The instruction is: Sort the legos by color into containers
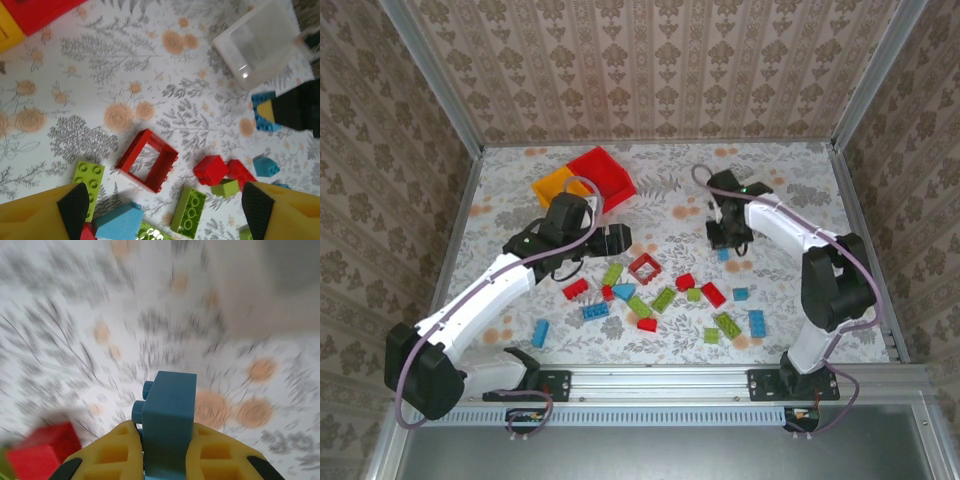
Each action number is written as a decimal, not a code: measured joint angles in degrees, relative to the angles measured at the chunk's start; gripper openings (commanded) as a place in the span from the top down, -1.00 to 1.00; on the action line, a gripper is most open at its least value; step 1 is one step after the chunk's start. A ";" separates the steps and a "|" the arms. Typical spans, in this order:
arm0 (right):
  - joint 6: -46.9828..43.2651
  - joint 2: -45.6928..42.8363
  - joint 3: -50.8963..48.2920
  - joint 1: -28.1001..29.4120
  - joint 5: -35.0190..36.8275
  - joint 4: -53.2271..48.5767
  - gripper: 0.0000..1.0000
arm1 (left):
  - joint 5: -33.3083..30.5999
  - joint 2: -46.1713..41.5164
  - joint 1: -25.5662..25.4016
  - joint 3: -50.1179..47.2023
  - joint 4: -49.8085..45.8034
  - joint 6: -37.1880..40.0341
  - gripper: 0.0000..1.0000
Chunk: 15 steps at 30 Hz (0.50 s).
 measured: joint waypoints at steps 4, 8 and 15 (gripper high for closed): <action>1.68 0.04 8.00 -5.01 0.24 1.03 0.80 | -0.11 0.83 0.00 5.42 -0.15 0.04 -0.67; 4.09 4.35 14.73 -9.94 0.44 2.16 0.82 | -0.13 3.65 0.00 10.05 0.02 0.46 -0.67; 7.32 18.38 22.75 -14.56 0.46 2.45 0.79 | -0.17 7.93 0.11 11.52 -0.90 0.46 -0.65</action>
